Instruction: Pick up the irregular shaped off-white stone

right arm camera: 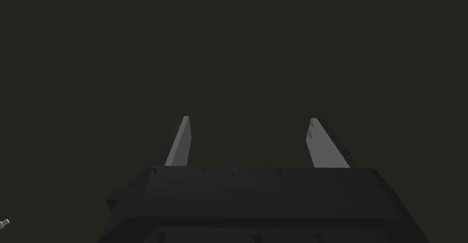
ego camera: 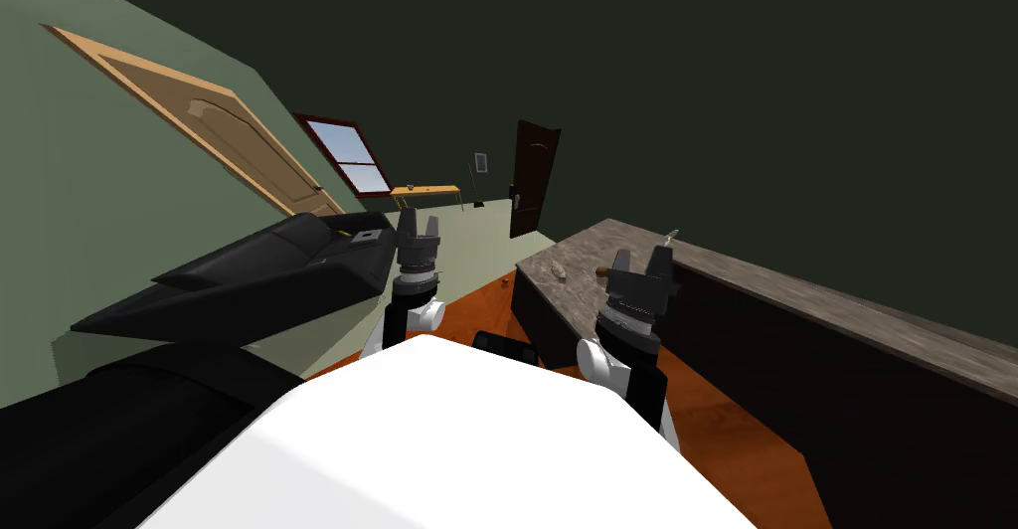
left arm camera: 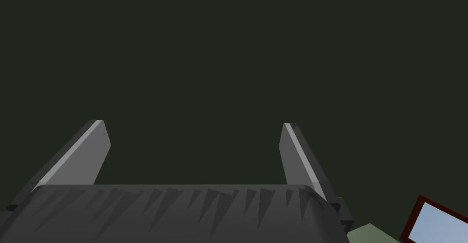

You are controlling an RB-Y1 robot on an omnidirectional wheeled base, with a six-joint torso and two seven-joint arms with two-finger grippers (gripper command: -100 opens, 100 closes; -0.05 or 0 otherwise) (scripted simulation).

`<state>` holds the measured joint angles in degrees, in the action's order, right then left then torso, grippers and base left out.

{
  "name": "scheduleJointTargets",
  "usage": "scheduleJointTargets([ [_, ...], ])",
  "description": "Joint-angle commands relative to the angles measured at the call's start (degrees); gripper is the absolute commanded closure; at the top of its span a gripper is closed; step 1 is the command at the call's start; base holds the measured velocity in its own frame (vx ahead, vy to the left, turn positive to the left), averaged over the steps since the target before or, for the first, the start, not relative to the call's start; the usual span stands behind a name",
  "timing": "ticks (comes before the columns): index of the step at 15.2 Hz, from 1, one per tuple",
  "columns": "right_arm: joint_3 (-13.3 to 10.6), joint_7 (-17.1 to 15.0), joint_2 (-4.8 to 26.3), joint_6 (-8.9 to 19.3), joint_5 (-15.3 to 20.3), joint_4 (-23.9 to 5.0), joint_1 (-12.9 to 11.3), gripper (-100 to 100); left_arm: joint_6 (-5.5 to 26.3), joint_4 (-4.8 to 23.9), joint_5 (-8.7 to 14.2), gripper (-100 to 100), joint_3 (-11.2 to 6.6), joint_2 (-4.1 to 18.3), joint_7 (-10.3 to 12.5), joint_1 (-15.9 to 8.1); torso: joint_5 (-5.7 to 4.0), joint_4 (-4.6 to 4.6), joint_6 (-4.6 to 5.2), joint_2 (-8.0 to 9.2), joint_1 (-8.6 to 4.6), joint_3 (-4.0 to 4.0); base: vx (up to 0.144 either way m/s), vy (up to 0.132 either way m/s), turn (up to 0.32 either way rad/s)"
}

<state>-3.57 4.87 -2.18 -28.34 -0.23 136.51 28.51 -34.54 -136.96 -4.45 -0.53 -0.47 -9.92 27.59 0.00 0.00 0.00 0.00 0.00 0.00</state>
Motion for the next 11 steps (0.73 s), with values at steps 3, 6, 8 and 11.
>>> scheduleJointTargets([
  [3, -0.2, 0.5, 3.6, 0.6, -1.1, -0.4, 0.0, -100, 0.0, 0.0, 0.0, 0, 0.0, 0.0, 0.0, 0.0, 0.02, 0.01, -0.01, 0.08, 0.09, 0.04, -0.028, 0.032, 0.037],
  [6, -0.5, 1.4, 7.7, 1.6, -2.6, -1.0, 0.0, -100, 0.0, 0.0, 0.0, 0, 0.0, 0.0, 0.0, 0.0, 0.03, 0.03, -0.01, 0.13, 0.12, 0.08, -0.031, 0.03, 0.037],
  [8, -0.7, 1.9, 9.8, 2.2, -3.7, -1.4, 0.0, -100, 0.0, 0.0, 0.0, 0, 0.0, 0.0, 0.0, 0.0, 0.02, 0.03, -0.01, 0.12, 0.08, 0.07, -0.02, 0.021, 0.045],
  [11, -0.9, 2.5, 13.0, 2.9, -4.8, -1.9, 0.0, -100, 0.0, 0.0, 0.0, 0, 0.0, 0.0, 0.0, 0.0, 0.01, 0.01, -0.02, 0.06, 0.06, 0.04, -0.01, 0.018, 0.057],
])
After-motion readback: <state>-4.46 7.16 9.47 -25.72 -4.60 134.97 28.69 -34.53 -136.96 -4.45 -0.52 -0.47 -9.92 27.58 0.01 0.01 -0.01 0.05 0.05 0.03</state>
